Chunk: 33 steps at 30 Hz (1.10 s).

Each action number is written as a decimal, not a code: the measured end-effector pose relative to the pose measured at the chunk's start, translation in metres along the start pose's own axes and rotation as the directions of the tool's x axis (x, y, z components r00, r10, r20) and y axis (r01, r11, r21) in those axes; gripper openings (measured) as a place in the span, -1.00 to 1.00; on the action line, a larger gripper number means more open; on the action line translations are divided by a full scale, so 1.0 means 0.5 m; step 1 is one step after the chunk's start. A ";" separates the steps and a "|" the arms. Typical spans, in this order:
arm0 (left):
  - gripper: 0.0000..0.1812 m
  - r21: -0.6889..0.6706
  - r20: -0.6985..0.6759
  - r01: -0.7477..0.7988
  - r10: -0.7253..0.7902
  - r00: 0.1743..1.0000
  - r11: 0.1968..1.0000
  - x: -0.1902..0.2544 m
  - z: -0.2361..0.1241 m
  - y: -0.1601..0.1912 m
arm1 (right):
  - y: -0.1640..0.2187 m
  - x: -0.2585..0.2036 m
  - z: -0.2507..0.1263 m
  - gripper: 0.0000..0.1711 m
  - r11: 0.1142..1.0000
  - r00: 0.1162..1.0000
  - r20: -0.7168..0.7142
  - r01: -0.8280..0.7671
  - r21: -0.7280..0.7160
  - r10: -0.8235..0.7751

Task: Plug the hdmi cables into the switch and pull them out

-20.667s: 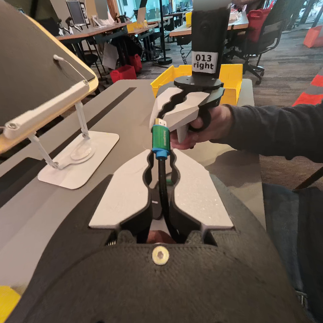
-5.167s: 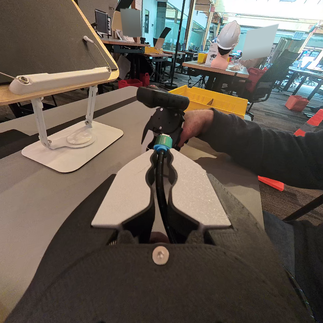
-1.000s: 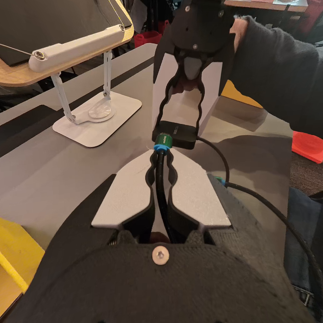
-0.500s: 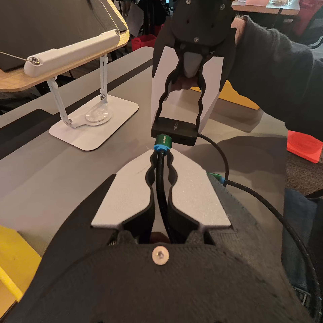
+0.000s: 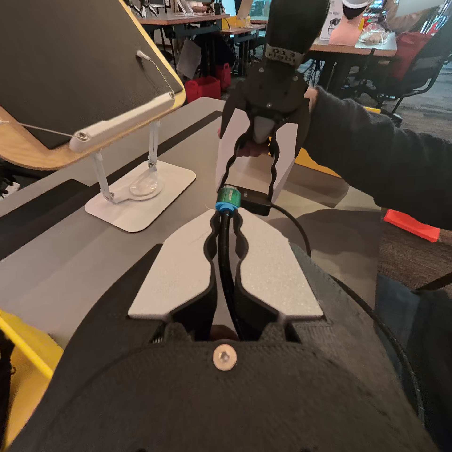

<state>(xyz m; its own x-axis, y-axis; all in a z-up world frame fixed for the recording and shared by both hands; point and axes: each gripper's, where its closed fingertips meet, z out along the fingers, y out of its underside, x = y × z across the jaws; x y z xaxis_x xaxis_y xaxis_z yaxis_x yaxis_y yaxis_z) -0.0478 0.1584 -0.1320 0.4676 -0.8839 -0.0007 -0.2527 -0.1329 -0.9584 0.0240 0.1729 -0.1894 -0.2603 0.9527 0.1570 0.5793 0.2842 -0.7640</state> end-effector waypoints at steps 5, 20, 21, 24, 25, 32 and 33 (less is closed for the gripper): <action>-0.89 -0.008 0.003 -0.013 0.013 1.000 1.000 0.003 -0.007 -0.007 | -0.014 0.000 -0.021 -0.27 0.999 1.000 -0.018 0.006 0.054 -0.005; -0.89 -0.057 0.031 -0.033 0.035 0.999 0.998 0.005 0.010 0.008 | 0.039 0.011 -0.007 -0.27 0.996 0.997 -0.071 -0.011 -0.089 0.005; -0.89 -0.063 0.034 -0.035 0.038 0.999 0.997 0.005 0.013 0.012 | 0.062 0.014 -0.002 -0.27 0.990 0.996 -0.085 -0.025 -0.141 0.013; -0.89 -0.080 0.049 -0.049 0.053 0.997 0.996 0.001 0.019 0.024 | 0.125 0.019 0.011 -0.27 0.967 0.992 -0.114 -0.082 -0.243 0.055; -0.89 -0.081 0.053 -0.053 0.057 0.997 0.995 -0.001 0.020 0.026 | 0.143 0.019 0.015 -0.27 0.959 0.990 -0.123 -0.099 -0.264 0.068; -0.89 -0.074 0.079 -0.056 0.062 0.995 0.996 -0.015 0.013 0.024 | 0.238 0.014 0.032 -0.27 0.914 0.971 -0.179 -0.212 -0.347 0.158; -0.89 -0.074 0.081 -0.056 0.062 0.995 0.996 -0.016 0.013 0.024 | 0.248 0.014 0.036 -0.27 0.909 0.968 -0.183 -0.226 -0.351 0.170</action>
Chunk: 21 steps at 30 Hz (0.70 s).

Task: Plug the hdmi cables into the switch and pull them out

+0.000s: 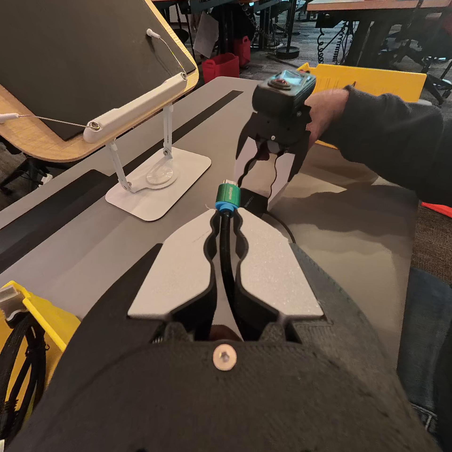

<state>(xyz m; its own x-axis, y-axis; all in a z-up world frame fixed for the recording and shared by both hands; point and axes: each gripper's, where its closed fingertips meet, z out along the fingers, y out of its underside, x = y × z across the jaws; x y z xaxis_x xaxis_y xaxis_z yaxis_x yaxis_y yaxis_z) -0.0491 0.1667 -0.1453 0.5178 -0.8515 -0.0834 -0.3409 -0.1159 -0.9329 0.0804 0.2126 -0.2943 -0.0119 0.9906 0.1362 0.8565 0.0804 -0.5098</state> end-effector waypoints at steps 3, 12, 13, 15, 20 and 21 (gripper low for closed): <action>-0.89 -0.010 0.005 -0.019 0.019 1.000 1.000 0.002 0.002 0.003 | 0.024 -0.002 0.017 -0.27 0.999 1.000 0.006 -0.021 -0.024 0.021; -0.89 -0.016 0.001 -0.018 0.018 1.000 1.000 0.003 0.005 0.007 | 0.029 -0.010 0.025 -0.22 1.000 1.000 -0.028 0.005 -0.014 -0.005; -0.89 -0.016 0.002 -0.020 0.020 1.000 1.000 0.003 0.005 0.007 | 0.031 -0.010 0.023 -0.21 1.000 0.999 -0.042 0.018 -0.023 -0.019; -0.89 -0.014 0.001 -0.018 0.018 1.000 1.000 0.003 0.004 0.006 | 0.036 -0.010 0.021 -0.20 0.999 0.997 -0.065 0.029 -0.045 -0.032; -0.89 -0.013 0.001 -0.017 0.017 1.000 1.000 0.003 0.003 0.006 | 0.017 -0.028 0.007 -0.24 0.993 0.984 -0.139 0.111 -0.024 -0.114; -0.89 -0.012 0.001 -0.017 0.017 1.000 1.000 0.002 0.003 0.005 | 0.011 -0.032 0.006 -0.25 0.990 0.975 -0.169 0.140 -0.023 -0.141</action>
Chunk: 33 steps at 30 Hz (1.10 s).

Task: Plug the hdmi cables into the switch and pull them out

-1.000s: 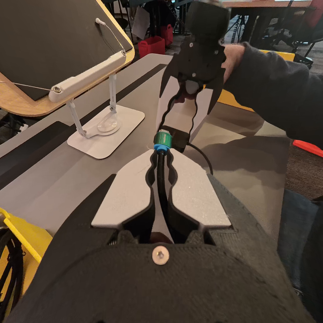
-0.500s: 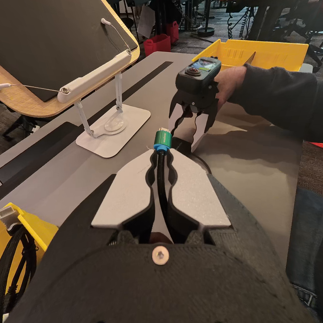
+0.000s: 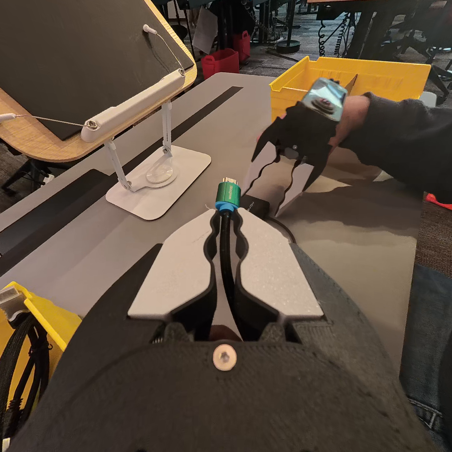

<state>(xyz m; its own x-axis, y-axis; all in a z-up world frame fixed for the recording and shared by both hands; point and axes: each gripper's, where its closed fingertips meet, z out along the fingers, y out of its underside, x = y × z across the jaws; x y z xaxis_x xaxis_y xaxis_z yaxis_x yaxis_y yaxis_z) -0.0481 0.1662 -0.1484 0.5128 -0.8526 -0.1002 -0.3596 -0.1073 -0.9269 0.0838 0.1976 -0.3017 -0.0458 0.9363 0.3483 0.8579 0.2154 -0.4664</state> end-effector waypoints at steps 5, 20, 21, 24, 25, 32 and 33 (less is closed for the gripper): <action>-0.89 0.003 -0.003 0.001 -0.001 1.000 1.000 0.001 0.000 -0.002 | 0.007 0.001 0.015 -0.53 1.000 0.998 -0.070 -0.003 -0.010 0.002; -0.90 0.010 -0.004 -0.006 0.006 1.000 1.000 0.004 -0.006 -0.010 | -0.050 -0.098 0.026 -0.93 0.988 0.979 0.139 0.143 0.059 -0.150; -0.90 0.009 -0.003 -0.009 0.009 1.000 1.000 0.005 -0.006 -0.010 | -0.056 -0.101 0.030 -0.94 0.990 0.976 0.167 0.128 0.063 -0.137; -0.90 0.013 -0.001 -0.013 0.013 1.000 1.000 0.005 -0.010 -0.015 | -0.060 -0.103 0.034 -0.95 0.996 0.966 0.244 0.073 0.050 -0.083; -0.90 0.016 0.000 -0.013 0.013 1.000 1.000 0.005 -0.011 -0.018 | -0.061 -0.103 0.034 -0.95 0.997 0.962 0.262 0.060 0.049 -0.071; -0.89 0.035 0.009 -0.018 0.018 1.000 0.999 -0.002 -0.024 -0.031 | -0.095 -0.072 0.000 -1.00 0.962 0.957 0.280 -0.143 0.235 0.074; -0.90 0.041 0.012 -0.017 0.016 1.000 0.999 -0.003 -0.027 -0.034 | -0.101 -0.063 -0.014 -1.00 0.947 0.954 0.283 -0.175 0.267 0.097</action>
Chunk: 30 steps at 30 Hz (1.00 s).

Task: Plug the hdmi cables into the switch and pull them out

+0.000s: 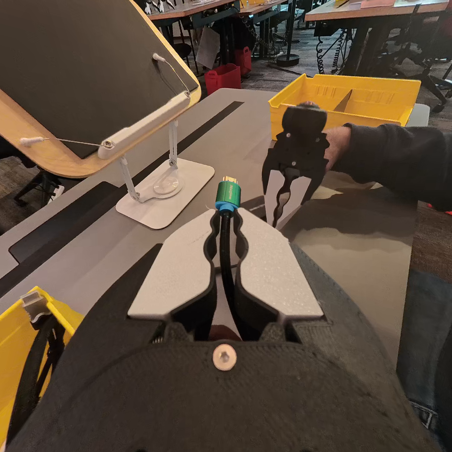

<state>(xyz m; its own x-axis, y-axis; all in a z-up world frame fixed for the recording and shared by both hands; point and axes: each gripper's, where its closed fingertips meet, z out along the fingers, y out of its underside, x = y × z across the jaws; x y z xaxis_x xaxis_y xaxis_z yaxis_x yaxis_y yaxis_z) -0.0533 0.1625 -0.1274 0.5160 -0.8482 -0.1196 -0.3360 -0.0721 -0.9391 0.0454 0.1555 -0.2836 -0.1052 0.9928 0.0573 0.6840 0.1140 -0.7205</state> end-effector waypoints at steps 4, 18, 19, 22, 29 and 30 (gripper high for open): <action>-0.90 0.021 0.012 -0.002 0.002 1.000 1.000 -0.007 -0.012 -0.016 | -0.023 0.026 -0.049 -1.00 0.993 0.997 -0.032 -0.064 0.098 0.067; -0.90 0.019 0.007 -0.019 0.019 1.000 1.000 0.004 -0.014 -0.024 | 0.044 -0.017 0.062 -0.98 0.980 0.996 -0.063 -0.072 -0.185 0.062; -0.90 0.022 0.009 -0.019 0.019 1.000 1.000 0.003 -0.015 -0.026 | 0.042 -0.015 0.065 -0.98 0.980 0.995 -0.071 -0.076 -0.182 0.064; -0.89 0.029 0.012 -0.017 0.017 1.000 0.999 0.000 -0.019 -0.030 | 0.039 -0.014 0.066 -0.99 0.981 0.994 -0.073 -0.088 -0.174 0.076; -0.89 0.047 0.023 -0.023 0.022 1.000 0.999 -0.005 -0.031 -0.043 | -0.046 0.005 0.005 -1.00 0.960 0.967 -0.039 -0.244 0.135 0.252; -0.89 0.052 0.024 -0.021 0.020 1.000 0.998 -0.006 -0.033 -0.046 | -0.062 0.013 -0.012 -1.00 0.941 0.957 -0.028 -0.280 0.190 0.290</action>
<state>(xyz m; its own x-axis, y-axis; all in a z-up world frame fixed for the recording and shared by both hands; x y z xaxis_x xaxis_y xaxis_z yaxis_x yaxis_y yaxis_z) -0.0604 0.1582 -0.1003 0.5279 -0.8366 -0.1461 -0.3055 -0.0266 -0.9518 0.0277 0.1588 -0.2570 0.1183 0.9838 -0.1348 0.5357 -0.1776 -0.8255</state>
